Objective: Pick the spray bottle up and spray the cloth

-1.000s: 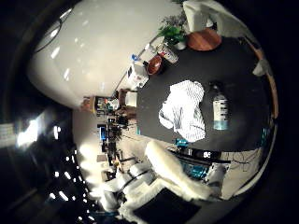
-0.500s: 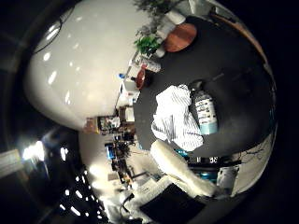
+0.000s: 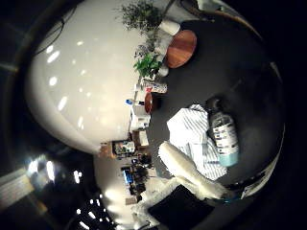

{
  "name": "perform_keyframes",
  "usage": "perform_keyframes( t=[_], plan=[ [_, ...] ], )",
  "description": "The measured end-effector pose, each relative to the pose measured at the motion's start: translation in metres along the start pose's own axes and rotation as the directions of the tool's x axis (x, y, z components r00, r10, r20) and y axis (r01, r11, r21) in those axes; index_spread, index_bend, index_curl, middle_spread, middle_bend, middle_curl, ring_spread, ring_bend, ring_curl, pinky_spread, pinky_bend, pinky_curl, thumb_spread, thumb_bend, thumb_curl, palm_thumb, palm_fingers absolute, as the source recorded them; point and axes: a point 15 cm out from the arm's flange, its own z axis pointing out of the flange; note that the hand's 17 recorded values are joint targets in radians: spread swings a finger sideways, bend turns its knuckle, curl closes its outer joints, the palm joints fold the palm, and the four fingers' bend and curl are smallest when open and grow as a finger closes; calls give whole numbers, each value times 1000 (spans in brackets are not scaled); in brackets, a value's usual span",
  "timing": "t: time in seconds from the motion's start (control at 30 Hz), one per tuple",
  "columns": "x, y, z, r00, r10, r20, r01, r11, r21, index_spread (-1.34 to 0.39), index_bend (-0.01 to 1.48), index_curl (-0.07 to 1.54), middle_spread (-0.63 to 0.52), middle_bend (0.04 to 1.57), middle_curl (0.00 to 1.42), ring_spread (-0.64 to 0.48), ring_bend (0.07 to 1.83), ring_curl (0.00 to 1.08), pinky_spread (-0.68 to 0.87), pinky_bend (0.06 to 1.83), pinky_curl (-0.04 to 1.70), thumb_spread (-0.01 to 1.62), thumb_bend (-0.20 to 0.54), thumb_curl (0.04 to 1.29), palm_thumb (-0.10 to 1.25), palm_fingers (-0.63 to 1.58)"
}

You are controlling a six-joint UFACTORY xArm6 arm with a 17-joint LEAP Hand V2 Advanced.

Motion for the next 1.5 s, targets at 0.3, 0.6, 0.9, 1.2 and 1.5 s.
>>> perform_keyframes(
  t=[0.3, 0.6, 0.9, 1.2, 1.5],
  plan=[
    [3, 0, 50, 996, 81, 38, -79, 996, -37, 50, 163, 296, 299, 199, 333, 370, 449, 218, 653, 1085, 205, 1053, -23, 403, 598, 77],
    [39, -3, 86, 989, 147, -16, -147, 989, -34, 52, 163, 293, 302, 197, 333, 372, 435, 221, 663, 1086, 193, 1059, -25, 401, 604, 79],
    [52, -1, 106, 980, 198, -33, -199, 979, -35, 52, 165, 293, 304, 200, 335, 373, 427, 224, 670, 1084, 187, 1057, -22, 403, 613, 84],
    [53, -4, 112, 975, 219, -44, -220, 975, -20, 33, 162, 295, 295, 212, 341, 363, 448, 230, 674, 1086, 175, 1059, -20, 426, 716, 146],
    [66, -2, 127, 969, 237, -71, -240, 970, -34, 31, 165, 295, 296, 207, 341, 366, 437, 225, 667, 1095, 169, 1052, -23, 428, 723, 147]
  ],
)
